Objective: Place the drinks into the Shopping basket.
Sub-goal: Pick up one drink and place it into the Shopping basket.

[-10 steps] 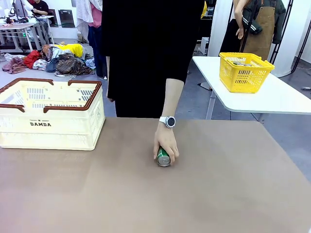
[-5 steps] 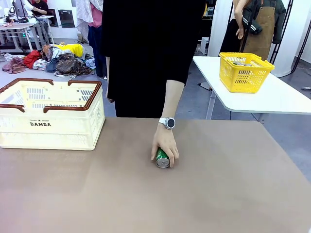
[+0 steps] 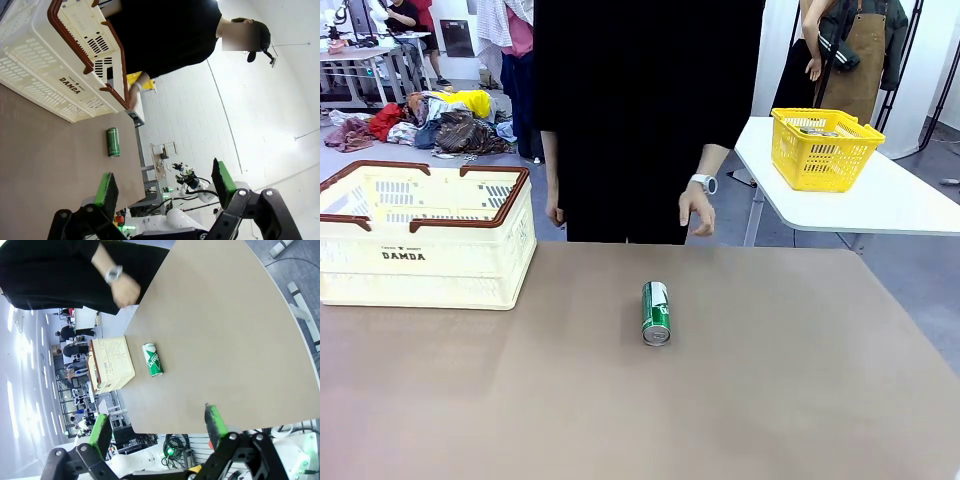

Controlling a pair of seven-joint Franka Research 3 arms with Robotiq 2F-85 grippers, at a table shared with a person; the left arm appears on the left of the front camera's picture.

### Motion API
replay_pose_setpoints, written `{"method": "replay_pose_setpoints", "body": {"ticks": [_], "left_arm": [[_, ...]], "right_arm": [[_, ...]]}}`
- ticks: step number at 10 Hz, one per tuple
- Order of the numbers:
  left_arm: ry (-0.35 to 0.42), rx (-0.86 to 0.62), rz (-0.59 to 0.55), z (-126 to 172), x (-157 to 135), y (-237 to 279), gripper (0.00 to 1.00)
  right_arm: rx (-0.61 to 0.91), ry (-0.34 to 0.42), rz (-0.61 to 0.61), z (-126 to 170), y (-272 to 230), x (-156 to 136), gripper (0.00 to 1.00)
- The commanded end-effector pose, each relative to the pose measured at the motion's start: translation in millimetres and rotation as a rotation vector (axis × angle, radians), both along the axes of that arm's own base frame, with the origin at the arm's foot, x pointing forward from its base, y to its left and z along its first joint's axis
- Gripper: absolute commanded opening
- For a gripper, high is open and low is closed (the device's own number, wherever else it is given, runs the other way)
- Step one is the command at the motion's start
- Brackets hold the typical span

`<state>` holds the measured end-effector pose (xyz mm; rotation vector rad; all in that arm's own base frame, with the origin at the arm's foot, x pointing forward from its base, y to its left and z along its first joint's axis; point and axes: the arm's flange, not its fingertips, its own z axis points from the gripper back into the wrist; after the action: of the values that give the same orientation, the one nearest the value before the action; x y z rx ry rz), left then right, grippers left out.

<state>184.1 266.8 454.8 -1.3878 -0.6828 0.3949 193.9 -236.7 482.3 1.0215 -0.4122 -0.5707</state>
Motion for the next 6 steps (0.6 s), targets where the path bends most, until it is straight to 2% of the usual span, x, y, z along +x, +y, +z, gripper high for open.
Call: {"method": "replay_pose_setpoints", "body": {"ticks": [1, 3, 4, 6], "left_arm": [[-0.024, -0.009, 0.003, 3, 0, 2, 1.0], [0.0, 0.0, 0.0, 0, 0, 0, 1.0], [0.122, 0.038, 0.041, 10, 9, -17, 1.0], [0.179, 0.153, -0.126, 72, 36, -92, 1.0]], "right_arm": [[-0.005, -0.02, 0.011, 2, 0, -1, 1.0], [-0.005, -0.02, 0.011, 2, 0, -1, 1.0], [-0.005, -0.02, 0.011, 2, 0, -1, 1.0], [-0.005, -0.02, 0.011, 2, 0, -1, 1.0]]}}
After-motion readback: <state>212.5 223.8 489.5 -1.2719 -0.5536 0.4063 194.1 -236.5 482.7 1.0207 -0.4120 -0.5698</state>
